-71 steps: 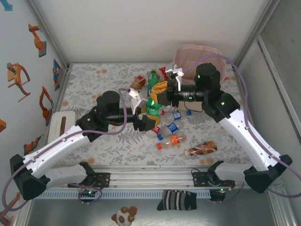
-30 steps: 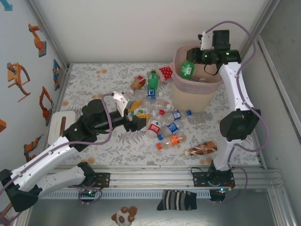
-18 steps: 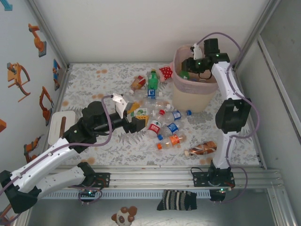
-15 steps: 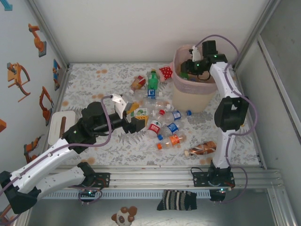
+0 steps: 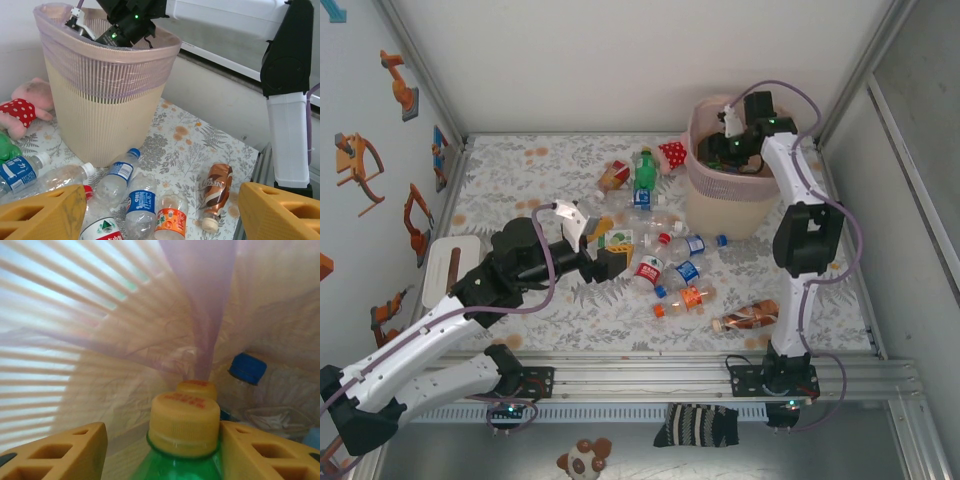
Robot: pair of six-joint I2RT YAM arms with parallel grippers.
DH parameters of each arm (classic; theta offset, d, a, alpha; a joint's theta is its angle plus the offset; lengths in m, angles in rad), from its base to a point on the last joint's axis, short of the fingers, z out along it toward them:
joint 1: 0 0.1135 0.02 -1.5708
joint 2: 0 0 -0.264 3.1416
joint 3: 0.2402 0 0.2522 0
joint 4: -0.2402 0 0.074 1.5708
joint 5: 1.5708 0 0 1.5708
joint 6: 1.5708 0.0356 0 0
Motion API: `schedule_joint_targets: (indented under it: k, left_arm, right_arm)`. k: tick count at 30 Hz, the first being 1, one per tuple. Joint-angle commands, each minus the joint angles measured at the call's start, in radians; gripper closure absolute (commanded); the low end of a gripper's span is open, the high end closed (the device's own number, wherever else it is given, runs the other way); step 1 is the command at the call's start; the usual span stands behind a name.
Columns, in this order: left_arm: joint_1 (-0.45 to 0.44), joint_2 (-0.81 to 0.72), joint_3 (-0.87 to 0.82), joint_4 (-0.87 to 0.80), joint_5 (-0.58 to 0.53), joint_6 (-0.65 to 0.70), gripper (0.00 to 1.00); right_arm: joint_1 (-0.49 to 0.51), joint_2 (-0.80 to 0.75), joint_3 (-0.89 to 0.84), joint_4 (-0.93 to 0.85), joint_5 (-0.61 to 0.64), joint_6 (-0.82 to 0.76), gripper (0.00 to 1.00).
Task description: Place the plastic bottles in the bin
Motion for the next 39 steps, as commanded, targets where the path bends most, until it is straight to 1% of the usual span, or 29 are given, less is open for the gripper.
schedule_joint_targets:
  k: [1,4,7,17,22,33,36,39]
  left_arm:
    - [0.001,0.009,0.011,-0.027,0.0,-0.019,0.21]
    - [0.001,0.033,0.021,-0.041,0.001,-0.021,0.22]
    - [0.002,0.06,0.032,-0.061,-0.024,-0.024,0.22]
    - [0.001,0.209,0.098,-0.145,-0.071,-0.03,0.22]
    - [0.001,0.317,0.165,-0.217,-0.08,-0.039,0.24]
    - [-0.008,0.611,0.317,-0.444,-0.106,-0.108,0.27]
    - [-0.013,0.68,0.333,-0.474,-0.116,-0.15,0.27]
    - [-0.021,0.739,0.34,-0.48,-0.101,-0.172,0.26]
  right_arm:
    - [0.006,-0.1,0.026,-0.035,0.04,-0.01,0.4]
    - [0.005,-0.151,0.027,-0.044,0.062,-0.014,0.39]
    - [0.006,-0.206,0.022,-0.05,0.087,-0.017,0.38]
    - [0.006,-0.388,-0.011,-0.057,0.166,-0.022,0.39]
    - [0.005,-0.495,-0.077,-0.044,0.186,-0.02,0.39]
    - [0.005,-0.738,-0.314,-0.008,0.233,-0.014,0.39]
    - [0.006,-0.778,-0.356,-0.008,0.248,-0.013,0.38]
    - [0.006,-0.804,-0.386,-0.007,0.25,-0.012,0.38]
